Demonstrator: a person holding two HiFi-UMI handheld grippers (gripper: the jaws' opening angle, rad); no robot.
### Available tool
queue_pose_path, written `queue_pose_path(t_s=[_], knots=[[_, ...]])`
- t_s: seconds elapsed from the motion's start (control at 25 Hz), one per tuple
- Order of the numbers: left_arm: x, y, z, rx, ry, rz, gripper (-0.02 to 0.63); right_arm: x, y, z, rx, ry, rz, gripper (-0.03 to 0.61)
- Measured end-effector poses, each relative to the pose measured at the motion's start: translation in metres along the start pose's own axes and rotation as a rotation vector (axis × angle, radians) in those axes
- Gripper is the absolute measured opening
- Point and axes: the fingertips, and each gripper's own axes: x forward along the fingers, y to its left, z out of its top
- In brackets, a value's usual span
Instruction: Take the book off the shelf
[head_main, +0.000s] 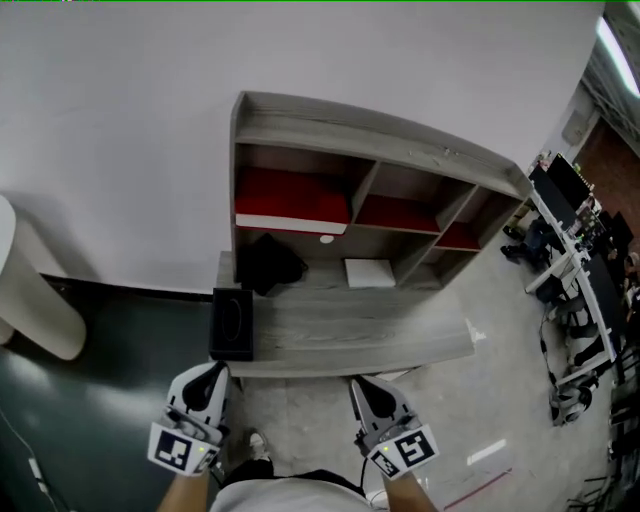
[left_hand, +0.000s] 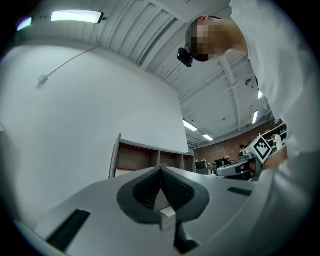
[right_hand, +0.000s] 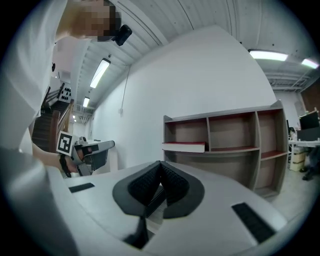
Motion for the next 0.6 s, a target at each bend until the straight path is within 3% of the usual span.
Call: queue_pose_path(t_s=[0.16, 0.36, 0.6], knots=[[0.024, 0.021, -0.013, -0.048, -0.004, -0.044, 0.018, 0.027, 0.002, 0.006, -0.005, 0.002, -0.011, 0.023], [0.043, 0.018, -0.022, -0.116, -0.014, -0.107, 0.018, 0.035, -0.012, 0.003, 0.003, 0.016, -0.054, 0.023], [0.071, 0.024, -0.020, -0.085, -0.017, -0.104, 0.018, 0.056, -0.041, 0.009, 0.008, -0.023, -0.045, 0.023]])
